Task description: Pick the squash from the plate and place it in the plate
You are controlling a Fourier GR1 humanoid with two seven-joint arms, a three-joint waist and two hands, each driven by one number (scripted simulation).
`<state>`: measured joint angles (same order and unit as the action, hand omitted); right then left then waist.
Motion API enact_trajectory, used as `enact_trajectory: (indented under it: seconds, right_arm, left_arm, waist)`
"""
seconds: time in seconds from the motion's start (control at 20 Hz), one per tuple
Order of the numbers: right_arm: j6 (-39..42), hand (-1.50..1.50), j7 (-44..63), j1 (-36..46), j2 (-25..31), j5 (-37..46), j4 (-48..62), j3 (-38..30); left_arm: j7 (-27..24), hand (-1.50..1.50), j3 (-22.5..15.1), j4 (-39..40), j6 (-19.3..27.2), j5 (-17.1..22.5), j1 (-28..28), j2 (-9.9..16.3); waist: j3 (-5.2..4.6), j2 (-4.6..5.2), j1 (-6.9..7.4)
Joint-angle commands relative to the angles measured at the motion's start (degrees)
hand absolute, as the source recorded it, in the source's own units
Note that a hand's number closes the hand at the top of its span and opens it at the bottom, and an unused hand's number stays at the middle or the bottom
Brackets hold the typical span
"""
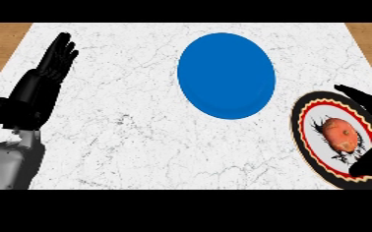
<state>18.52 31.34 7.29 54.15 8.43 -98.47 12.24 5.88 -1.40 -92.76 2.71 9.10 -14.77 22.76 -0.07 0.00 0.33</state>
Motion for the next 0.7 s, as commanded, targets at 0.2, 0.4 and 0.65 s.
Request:
enact_trajectory:
  seconds: [0.2,0.4,0.65]
  right_arm:
    - [1.7,-1.50,4.3,1.5,-6.1,10.9,4.6,1.0]
    - [4.5,-1.50,0.4,1.0,-6.8,13.1,10.5,-0.3]
    - [6.7,-1.50,-2.2,2.4,-9.2,16.8,15.0,-3.2]
  left_arm:
    - [0.9,0.00,1.6,-0.8,-1.4,-1.1,0.8,-1.6]
    - [-1.3,0.00,1.7,3.7,-1.7,-3.1,-1.6,-3.2]
    - [2.2,0.00,0.7,-1.3,0.0,-5.8,-0.3,-5.5]
  waist:
    - [0.06,-0.03,-0.15]
    - [0.07,0.06,-0.40]
    - [0.08,-0.01,-0.20]
